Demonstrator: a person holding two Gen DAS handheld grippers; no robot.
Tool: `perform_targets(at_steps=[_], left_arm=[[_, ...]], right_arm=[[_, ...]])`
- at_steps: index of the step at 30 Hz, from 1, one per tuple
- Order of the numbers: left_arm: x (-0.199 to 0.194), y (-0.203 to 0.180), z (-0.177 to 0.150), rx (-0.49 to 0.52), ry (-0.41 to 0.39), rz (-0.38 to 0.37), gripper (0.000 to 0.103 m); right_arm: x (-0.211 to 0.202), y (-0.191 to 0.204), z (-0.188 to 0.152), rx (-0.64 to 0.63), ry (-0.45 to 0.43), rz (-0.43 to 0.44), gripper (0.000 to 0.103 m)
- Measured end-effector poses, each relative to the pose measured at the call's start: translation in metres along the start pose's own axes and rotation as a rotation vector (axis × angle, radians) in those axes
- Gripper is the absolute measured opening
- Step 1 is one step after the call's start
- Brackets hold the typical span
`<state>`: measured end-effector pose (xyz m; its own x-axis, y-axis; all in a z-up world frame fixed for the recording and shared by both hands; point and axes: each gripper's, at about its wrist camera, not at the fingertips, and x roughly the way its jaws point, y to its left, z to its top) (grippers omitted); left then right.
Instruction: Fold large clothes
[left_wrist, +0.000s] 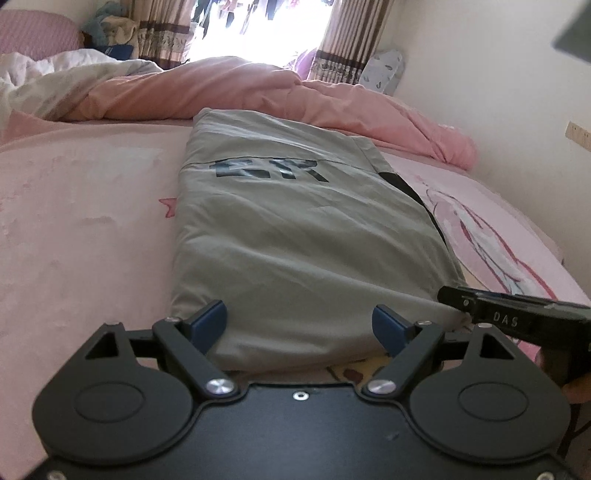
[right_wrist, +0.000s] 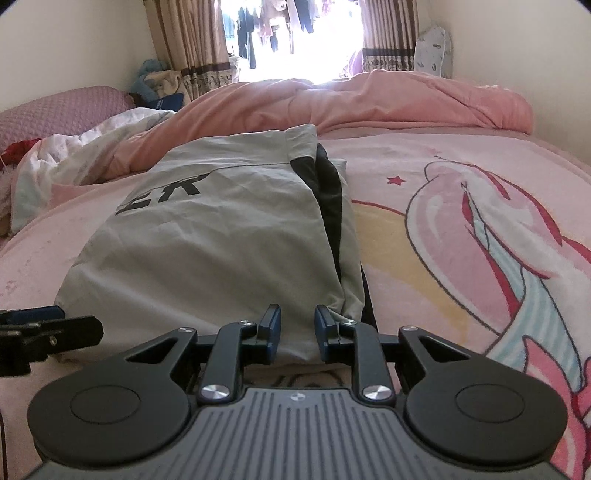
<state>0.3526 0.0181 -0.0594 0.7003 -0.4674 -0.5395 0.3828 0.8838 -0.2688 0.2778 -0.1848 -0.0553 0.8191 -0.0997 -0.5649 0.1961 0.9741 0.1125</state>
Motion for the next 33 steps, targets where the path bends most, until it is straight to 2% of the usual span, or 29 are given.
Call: perform_targets(at_steps=[5, 11, 14, 16, 19, 21, 27, 30, 33], left_arm=[[0.0, 0.004, 0.0, -0.026, -0.002, -0.021, 0.086], [-0.014, 0.008, 0.013, -0.115, 0.005, -0.045, 0.086], [-0.027, 0.005, 0.017, -0.102, -0.038, -0.003, 0.086], [-0.025, 0.006, 0.018, -0.099, -0.035, 0.024, 0.086], [-0.008, 0.008, 0.015, -0.092, 0.01, 0.07, 0.086], [-0.003, 0.006, 0.012, -0.064, 0.002, 0.098, 0.086], [0.0, 0.008, 0.01, -0.062, 0.006, 0.1, 0.086], [0.001, 0.01, 0.016, -0.071, 0.026, 0.114, 0.086], [-0.005, 0.015, 0.033, -0.102, -0.015, 0.086, 0.085]], right_arm=[[0.0, 0.0, 0.0, 0.001, 0.0, -0.002, 0.027], [-0.015, 0.003, 0.006, 0.008, 0.006, -0.012, 0.029], [-0.029, 0.003, 0.008, 0.012, -0.029, -0.009, 0.037], [-0.03, 0.003, 0.009, 0.014, -0.035, -0.015, 0.037], [-0.021, 0.001, 0.007, 0.02, -0.046, -0.038, 0.037], [-0.01, 0.0, 0.004, 0.017, -0.024, -0.05, 0.037], [-0.001, 0.003, -0.003, -0.011, -0.015, -0.067, 0.037], [-0.005, 0.005, 0.007, -0.017, -0.01, -0.063, 0.037], [-0.009, 0.008, 0.027, -0.017, -0.083, -0.05, 0.037]])
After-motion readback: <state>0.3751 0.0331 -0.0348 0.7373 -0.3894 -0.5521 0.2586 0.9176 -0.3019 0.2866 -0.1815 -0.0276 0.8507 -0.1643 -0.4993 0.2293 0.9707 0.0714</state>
